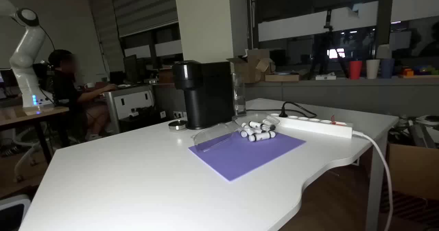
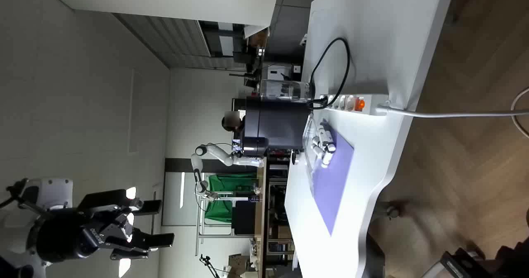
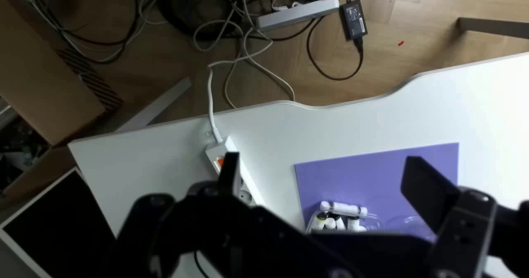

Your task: Close the lid of the colourless box

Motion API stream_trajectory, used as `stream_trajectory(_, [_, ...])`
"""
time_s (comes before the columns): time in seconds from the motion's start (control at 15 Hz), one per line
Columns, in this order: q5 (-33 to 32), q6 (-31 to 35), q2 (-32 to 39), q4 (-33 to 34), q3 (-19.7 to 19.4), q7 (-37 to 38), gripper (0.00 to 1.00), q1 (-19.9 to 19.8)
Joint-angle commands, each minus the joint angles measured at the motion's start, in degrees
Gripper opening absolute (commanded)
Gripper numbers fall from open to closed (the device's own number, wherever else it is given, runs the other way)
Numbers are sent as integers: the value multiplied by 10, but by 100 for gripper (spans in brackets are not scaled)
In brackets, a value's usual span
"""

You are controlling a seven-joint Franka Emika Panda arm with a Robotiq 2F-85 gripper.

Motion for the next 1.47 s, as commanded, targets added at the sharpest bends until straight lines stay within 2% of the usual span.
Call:
stream_trajectory(0.0, [-2, -2, 0, 1, -3, 2, 100, 4])
stream_trajectory(0.67, [-2, -1, -1, 1, -3, 2, 100, 5])
stream_trajectory(1.0, [-79, 106, 38, -44, 22, -61, 100, 41])
stream_trajectory(1.27, [-125, 213, 105, -81, 42, -90, 100, 70])
stream_trajectory(1.4, [-167, 277, 153, -87, 63, -87, 100, 70])
